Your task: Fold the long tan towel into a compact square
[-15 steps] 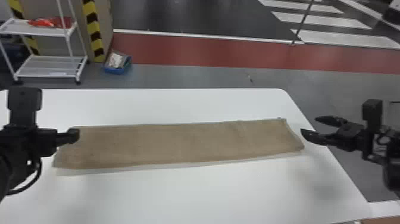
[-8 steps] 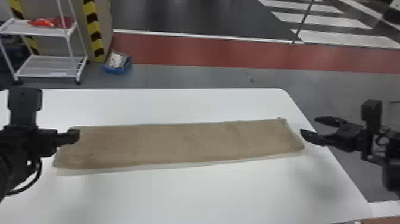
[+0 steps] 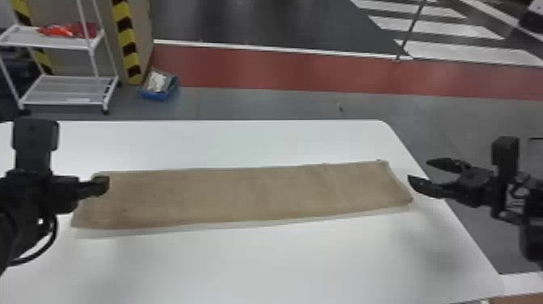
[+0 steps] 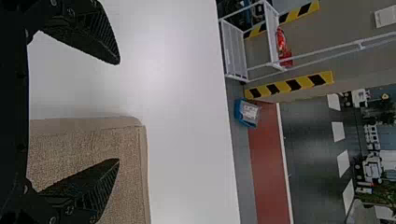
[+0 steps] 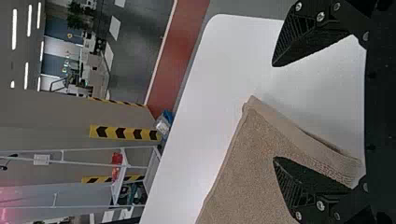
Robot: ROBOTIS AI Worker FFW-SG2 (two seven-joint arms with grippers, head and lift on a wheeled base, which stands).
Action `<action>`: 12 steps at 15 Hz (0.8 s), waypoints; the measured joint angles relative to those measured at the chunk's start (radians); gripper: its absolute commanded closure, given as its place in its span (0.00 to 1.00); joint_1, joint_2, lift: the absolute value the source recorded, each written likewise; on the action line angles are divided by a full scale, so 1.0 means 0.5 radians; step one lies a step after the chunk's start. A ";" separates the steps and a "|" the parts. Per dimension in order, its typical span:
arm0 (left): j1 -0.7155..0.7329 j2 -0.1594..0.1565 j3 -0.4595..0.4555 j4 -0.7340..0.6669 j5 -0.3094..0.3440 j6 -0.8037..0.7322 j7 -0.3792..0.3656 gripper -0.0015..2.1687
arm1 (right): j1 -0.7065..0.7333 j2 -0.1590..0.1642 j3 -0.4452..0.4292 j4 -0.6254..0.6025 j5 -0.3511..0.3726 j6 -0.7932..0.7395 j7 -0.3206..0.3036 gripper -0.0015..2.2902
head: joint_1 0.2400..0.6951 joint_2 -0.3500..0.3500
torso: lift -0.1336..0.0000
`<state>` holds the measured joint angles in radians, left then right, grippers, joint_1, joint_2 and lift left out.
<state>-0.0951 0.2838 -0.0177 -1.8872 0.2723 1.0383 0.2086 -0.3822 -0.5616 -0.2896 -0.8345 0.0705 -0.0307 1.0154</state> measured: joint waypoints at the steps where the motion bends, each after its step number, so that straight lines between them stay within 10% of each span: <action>1: 0.000 0.000 -0.001 -0.002 0.001 0.007 0.000 0.09 | 0.000 0.000 -0.001 0.000 -0.001 -0.001 0.002 0.08 | 1.00 0.25 | 0.07; 12: 0.031 0.000 -0.004 -0.012 0.002 0.021 -0.009 0.10 | 0.048 0.002 -0.010 -0.049 -0.002 0.031 0.015 0.09 | 1.00 0.25 | 0.07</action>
<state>-0.0798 0.2838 -0.0195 -1.8932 0.2731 1.0488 0.2043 -0.3581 -0.5606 -0.2945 -0.8592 0.0697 -0.0150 1.0231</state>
